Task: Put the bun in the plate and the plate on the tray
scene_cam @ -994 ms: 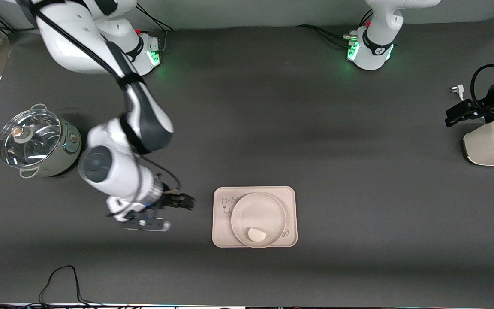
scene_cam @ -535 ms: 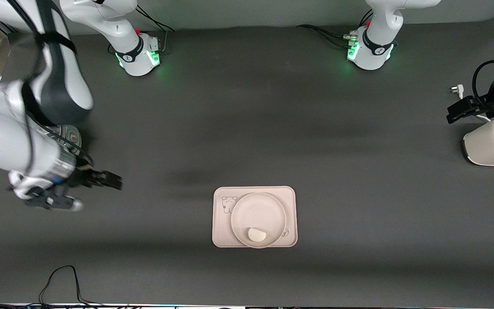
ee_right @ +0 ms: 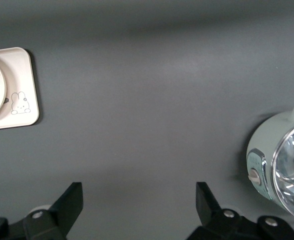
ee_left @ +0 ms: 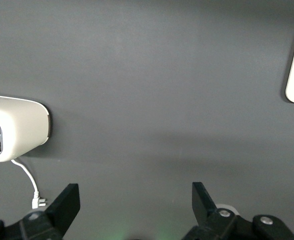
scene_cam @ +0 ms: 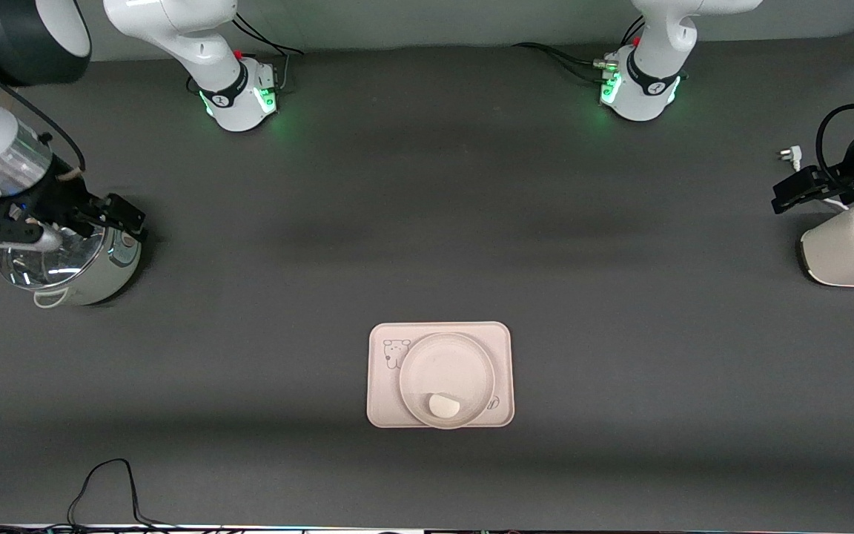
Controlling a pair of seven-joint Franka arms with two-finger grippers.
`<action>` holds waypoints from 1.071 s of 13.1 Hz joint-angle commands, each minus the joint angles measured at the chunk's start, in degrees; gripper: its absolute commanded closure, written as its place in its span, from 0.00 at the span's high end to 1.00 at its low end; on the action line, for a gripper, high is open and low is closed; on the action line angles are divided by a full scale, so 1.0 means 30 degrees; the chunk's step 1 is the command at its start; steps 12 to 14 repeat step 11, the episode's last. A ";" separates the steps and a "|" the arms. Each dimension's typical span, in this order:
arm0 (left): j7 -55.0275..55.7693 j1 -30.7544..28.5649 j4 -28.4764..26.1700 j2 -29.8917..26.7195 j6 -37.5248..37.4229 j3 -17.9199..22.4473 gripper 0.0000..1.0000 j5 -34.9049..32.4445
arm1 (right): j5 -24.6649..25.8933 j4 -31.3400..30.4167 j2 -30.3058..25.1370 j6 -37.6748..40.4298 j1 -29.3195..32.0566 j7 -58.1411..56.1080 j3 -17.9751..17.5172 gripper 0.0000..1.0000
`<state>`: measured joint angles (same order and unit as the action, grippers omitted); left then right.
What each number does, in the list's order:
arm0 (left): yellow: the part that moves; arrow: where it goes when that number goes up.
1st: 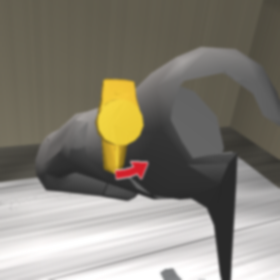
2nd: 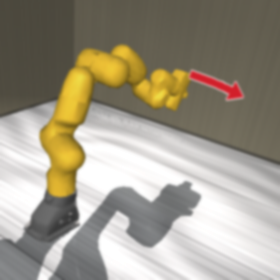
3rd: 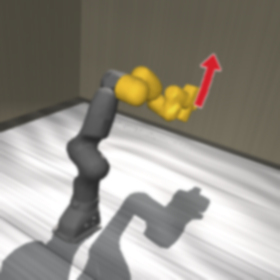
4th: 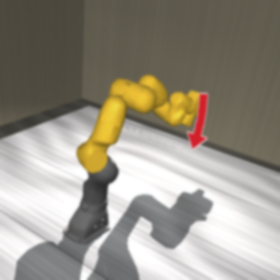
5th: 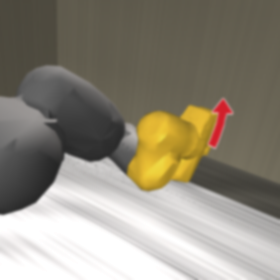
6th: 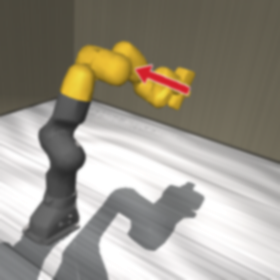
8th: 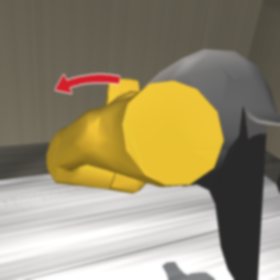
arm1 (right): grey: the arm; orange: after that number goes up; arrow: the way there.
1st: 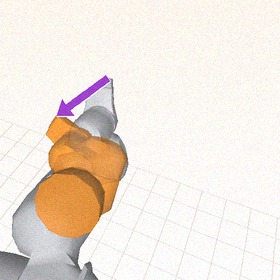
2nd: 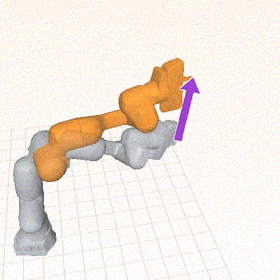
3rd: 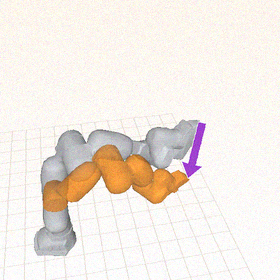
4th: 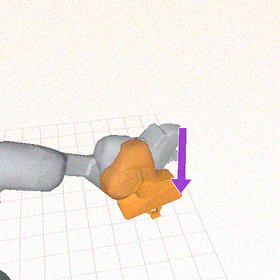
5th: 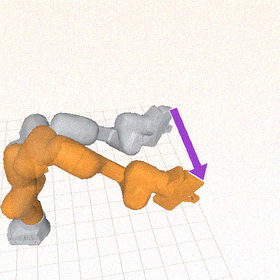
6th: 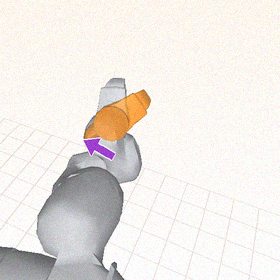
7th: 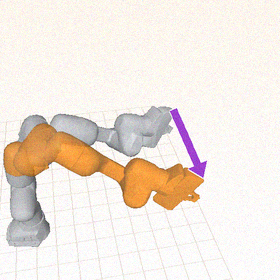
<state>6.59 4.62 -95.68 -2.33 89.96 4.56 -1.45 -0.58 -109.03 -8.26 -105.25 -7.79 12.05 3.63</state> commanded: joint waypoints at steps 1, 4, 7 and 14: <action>0.0292 -0.0016 0.0339 0.0104 -0.0161 -0.0055 1.00 -0.0132 | 0.0398 -0.0569 -0.0587 0.0102 0.0312 -0.0179 -0.0563 1.00; 0.0263 -0.0046 0.0339 0.0104 -0.0190 -0.0055 1.00 -0.0132 | 0.0398 -0.0599 -0.0469 0.0073 0.0312 -0.0236 -0.0594 1.00; 0.0263 -0.0046 0.0514 0.0133 -0.0337 -0.0055 1.00 -0.0132 | 0.0456 -0.0569 -0.0558 0.0570 0.0224 -0.0266 -0.0565 1.00; 0.0263 -0.0046 0.0544 0.0221 -0.0366 -0.0055 1.00 -0.0131 | 0.0631 -0.0162 -0.0675 0.1389 0.0224 -0.0295 -0.0477 1.00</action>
